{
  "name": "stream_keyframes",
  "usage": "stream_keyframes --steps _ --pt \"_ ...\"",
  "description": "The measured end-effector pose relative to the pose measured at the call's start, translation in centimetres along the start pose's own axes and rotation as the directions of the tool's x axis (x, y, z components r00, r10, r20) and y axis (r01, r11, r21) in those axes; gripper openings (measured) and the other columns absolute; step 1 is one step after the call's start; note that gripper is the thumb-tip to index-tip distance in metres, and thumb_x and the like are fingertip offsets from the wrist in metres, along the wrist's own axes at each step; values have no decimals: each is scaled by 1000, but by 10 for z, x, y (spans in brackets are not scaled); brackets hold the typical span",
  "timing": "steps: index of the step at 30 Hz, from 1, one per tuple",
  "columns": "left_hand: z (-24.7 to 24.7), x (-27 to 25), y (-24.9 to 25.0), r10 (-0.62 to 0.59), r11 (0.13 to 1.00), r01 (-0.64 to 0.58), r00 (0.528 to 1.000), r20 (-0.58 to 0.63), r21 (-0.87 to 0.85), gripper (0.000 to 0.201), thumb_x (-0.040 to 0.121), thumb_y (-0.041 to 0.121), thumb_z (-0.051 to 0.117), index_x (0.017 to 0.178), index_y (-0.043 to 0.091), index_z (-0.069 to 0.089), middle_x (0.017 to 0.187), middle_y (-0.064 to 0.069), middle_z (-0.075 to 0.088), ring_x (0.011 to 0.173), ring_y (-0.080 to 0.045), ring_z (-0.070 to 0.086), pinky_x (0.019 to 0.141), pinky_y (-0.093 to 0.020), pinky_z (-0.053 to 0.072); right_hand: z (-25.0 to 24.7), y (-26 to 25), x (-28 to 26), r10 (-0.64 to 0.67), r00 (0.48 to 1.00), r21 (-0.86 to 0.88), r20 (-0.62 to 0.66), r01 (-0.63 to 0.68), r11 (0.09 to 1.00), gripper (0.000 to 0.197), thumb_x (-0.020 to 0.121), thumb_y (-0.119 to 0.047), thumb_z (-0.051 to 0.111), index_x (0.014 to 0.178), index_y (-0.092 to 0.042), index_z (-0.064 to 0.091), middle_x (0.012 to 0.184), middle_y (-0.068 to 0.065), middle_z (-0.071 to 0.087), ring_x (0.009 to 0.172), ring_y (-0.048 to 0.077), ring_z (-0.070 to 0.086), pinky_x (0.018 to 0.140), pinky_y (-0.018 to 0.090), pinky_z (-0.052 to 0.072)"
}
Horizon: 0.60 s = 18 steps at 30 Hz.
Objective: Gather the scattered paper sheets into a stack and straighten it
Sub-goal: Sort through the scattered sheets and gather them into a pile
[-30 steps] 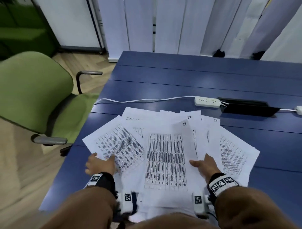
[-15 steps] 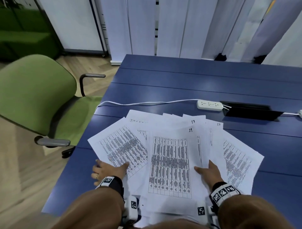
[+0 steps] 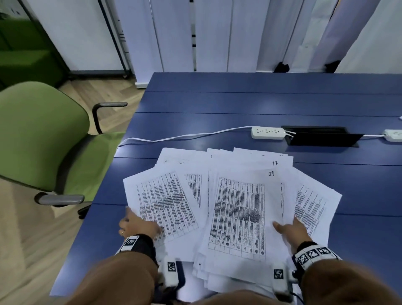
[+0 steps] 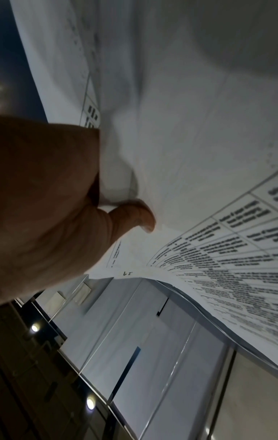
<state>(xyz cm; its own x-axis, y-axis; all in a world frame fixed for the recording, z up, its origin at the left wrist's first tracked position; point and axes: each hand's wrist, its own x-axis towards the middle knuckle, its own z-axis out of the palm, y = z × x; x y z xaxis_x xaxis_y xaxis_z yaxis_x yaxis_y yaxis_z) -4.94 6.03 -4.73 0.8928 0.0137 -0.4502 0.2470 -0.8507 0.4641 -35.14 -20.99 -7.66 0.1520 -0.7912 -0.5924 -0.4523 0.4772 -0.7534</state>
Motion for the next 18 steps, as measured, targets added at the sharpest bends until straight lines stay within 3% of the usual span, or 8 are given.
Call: stream_keyframes --steps 3,5,7,9,11,14,16,18 --pt "5 5 3 -50 995 42 995 89 89 104 64 9 83 150 14 23 147 -20 34 132 -45 36 106 -48 35 0 0 0 5 1000 -72 -6 -5 997 82 81 -19 74 147 -5 27 151 15 35 137 36 36 113 49 29" --pt "10 3 4 33 976 -57 993 114 211 83 68 9 73 142 12 36 137 -17 48 127 -43 41 104 -43 36 0 -2 -3 17 1000 -71 9 -16 997 80 81 -18 74 146 -4 29 150 16 37 135 37 38 113 50 30" --pt "14 -7 9 156 929 -193 978 139 314 74 70 10 64 140 17 41 136 -12 45 126 -39 38 101 -45 37 -1 -4 -5 15 1000 -71 13 -14 997 71 84 -13 70 144 -1 32 147 19 41 134 39 40 113 49 30" --pt "18 -17 14 206 905 -256 963 176 340 79 73 14 66 145 27 35 149 -7 28 133 -36 27 104 -51 34 -3 -6 -4 14 1000 -70 28 -12 998 69 86 -10 69 143 0 32 146 19 41 134 39 39 113 48 29" --pt "18 -19 16 192 922 -240 965 177 304 97 69 33 79 149 32 25 157 -11 14 139 -39 19 110 -55 26 -5 -8 -6 0 999 -61 43 2 998 69 86 -9 68 144 -1 31 147 19 41 135 38 39 113 47 29" --pt "17 -11 15 155 954 -175 983 100 245 123 57 70 78 152 23 17 156 -19 20 140 -43 22 111 -54 22 -6 -12 -12 -8 999 -49 45 10 999 69 89 -6 64 146 1 26 149 20 36 137 38 34 113 45 26" --pt "15 -8 16 141 971 -153 987 77 182 124 59 66 79 153 14 16 151 -21 24 132 -44 36 107 -50 31 -7 -15 -17 -22 999 -55 48 25 998 69 89 -6 63 146 2 25 150 20 35 138 38 33 113 43 25" --pt "14 -7 16 109 991 -115 990 93 65 113 65 51 84 147 3 24 143 -22 26 115 -45 51 94 -45 45 -7 -16 -18 -32 998 -52 53 35 998 68 89 -5 63 146 2 25 150 20 35 138 37 33 113 43 26"
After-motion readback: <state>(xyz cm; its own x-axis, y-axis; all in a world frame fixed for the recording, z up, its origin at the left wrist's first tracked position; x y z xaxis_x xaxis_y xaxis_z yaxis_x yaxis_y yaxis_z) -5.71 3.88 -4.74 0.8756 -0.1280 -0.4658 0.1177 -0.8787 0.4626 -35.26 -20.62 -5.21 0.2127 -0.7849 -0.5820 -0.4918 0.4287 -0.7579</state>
